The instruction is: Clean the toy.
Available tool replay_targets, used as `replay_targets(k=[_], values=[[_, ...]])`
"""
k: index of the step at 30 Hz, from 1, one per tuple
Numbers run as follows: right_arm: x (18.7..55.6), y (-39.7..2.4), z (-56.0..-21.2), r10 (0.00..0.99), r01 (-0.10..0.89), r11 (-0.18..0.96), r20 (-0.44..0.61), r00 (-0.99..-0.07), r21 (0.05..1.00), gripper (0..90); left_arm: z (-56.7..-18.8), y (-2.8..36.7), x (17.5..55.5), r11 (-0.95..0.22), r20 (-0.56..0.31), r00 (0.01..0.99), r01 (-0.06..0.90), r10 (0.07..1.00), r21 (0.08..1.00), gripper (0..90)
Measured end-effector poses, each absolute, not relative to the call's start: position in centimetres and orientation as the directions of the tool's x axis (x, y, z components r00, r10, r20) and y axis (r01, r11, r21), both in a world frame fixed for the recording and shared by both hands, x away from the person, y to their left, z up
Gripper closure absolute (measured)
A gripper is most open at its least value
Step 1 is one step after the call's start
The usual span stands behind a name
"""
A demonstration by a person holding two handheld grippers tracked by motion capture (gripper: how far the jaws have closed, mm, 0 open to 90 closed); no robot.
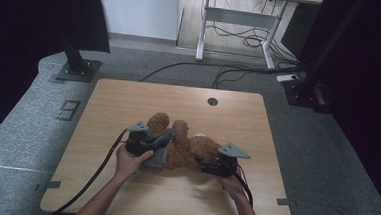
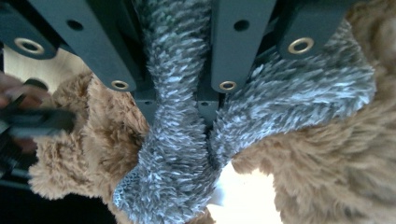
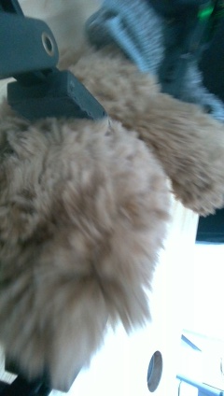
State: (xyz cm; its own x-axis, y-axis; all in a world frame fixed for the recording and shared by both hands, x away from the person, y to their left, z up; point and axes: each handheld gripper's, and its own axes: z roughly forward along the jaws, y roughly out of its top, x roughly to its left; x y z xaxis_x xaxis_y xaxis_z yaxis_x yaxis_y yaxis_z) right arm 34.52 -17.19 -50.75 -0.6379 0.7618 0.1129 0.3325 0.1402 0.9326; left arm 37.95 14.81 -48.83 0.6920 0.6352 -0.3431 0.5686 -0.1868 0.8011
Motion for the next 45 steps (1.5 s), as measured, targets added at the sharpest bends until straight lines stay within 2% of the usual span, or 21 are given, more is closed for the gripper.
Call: replay_targets(k=[4, 9, 12, 16, 20, 27, 31, 35, 41, 45], values=[[34.8, -18.2, -49.0, 0.761, 0.344, 0.072, 0.171, -0.625, 0.936, 14.0, -49.2, 14.8, 37.1, -0.189, -0.325, 0.699, 0.551, 0.637, 0.813, 78.1], [37.0, -17.9, -47.4, 0.788, 0.398, 0.073, 0.192, -0.585, 0.915, 14.3, -49.2, 14.8, 36.6, -0.195, -0.316, 0.704, 0.543, 0.637, 0.817, 78.1], [38.1, -17.1, -48.0, 0.786, 0.465, 0.113, 0.207, -0.582, 0.878, 14.4, -49.3, 14.9, 36.6, -0.195, -0.319, 0.705, 0.544, 0.633, 0.816, 78.1], [37.8, -16.3, -49.7, 0.774, 0.522, 0.138, 0.237, -0.587, 0.842, 17.2, -49.1, 14.9, 36.1, -0.208, -0.312, 0.719, 0.535, 0.621, 0.819, 77.9], [35.5, -16.1, -50.5, 0.786, 0.478, 0.165, 0.178, -0.592, 0.862, 21.3, -47.6, 15.5, 35.0, -0.182, -0.34, 0.74, 0.525, 0.581, 0.832, 76.6], [32.2, -15.7, -51.3, 0.792, 0.381, 0.243, 0.044, -0.608, 0.892, 26.2, -43.6, 14.5, 34.4, -0.147, -0.287, 0.764, 0.443, 0.578, 0.884, 74.5], [31.2, -15.8, -51.7, 0.783, 0.332, 0.248, 0.013, -0.621, 0.91, 26.3, -43.4, 12.5, 35.3, -0.217, -0.266, 0.776, 0.456, 0.572, 0.863, 74.1], [30.7, -16.3, -51.9, 0.779, 0.305, 0.222, 0.02, -0.627, 0.926, 20.8, -45.2, 11.3, 35.5, -0.294, -0.246, 0.776, 0.482, 0.581, 0.826, 73.9], [31.2, -16.7, -51.8, 0.802, 0.397, 0.191, 0.09, -0.591, 0.898, 5.7, -46.4, 12.0, 34.5, -0.3, -0.258, 0.782, 0.488, 0.567, 0.82, 75.4], [31.2, -16.5, -51.9, 0.792, 0.443, 0.214, 0.111, -0.6, 0.87, 7.0, -47.2, 12.6, 33.6, -0.296, -0.262, 0.79, 0.481, 0.555, 0.825, 75.8]])
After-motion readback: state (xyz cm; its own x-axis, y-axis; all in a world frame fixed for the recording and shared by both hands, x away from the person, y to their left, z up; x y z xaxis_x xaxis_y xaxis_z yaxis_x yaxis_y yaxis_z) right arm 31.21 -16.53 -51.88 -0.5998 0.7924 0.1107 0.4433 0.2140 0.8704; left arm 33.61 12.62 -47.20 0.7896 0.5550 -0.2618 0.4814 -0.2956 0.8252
